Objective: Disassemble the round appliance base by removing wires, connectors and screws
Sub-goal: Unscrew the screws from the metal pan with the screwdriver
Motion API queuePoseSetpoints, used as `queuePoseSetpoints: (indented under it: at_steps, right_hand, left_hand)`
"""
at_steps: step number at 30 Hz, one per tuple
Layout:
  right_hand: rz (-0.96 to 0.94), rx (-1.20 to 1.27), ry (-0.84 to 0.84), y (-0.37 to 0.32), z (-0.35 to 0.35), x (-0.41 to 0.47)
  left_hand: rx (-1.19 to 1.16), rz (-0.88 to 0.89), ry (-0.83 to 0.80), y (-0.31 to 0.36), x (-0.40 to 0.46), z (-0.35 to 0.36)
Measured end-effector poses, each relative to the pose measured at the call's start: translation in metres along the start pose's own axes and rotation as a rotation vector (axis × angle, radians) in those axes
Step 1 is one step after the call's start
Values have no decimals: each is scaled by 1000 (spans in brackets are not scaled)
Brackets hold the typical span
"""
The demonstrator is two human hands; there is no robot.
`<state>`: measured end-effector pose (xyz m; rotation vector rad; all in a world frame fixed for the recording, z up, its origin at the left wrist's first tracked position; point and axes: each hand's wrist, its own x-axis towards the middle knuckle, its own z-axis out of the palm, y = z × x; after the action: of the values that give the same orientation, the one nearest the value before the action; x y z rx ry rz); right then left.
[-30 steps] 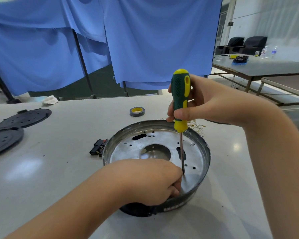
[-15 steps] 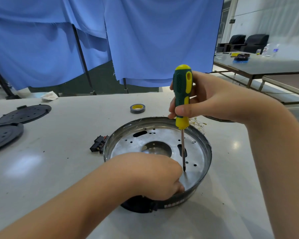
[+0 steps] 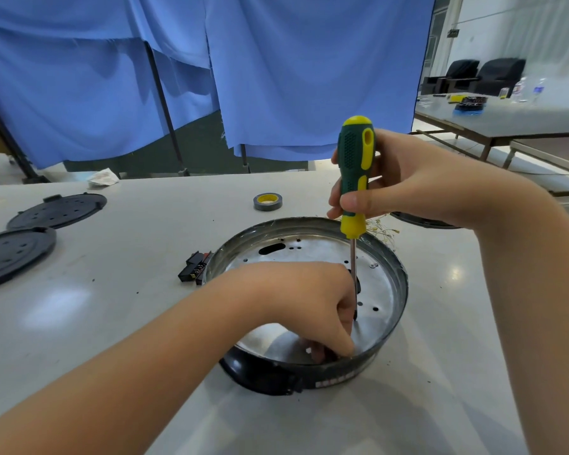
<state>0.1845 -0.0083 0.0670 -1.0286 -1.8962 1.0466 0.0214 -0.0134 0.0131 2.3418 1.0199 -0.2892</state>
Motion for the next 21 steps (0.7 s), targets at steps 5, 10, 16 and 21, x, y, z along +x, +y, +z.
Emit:
queuePoseSetpoints:
  at_steps: [5, 10, 16, 21]
  right_hand:
    - [-3, -15, -9, -1, -1, -1]
    - [-2, -13, -6, 0, -1, 0]
    - [2, -14, -3, 0, -1, 0]
    - [-3, -62, -12, 0, 2, 2]
  left_hand:
    - [-31, 22, -42, -1, 0, -3]
    - [-177, 81, 38, -6, -9, -14]
    - [-522, 204, 190, -42, -30, -21]
    - [-919, 276, 556, -92, -39, -11]
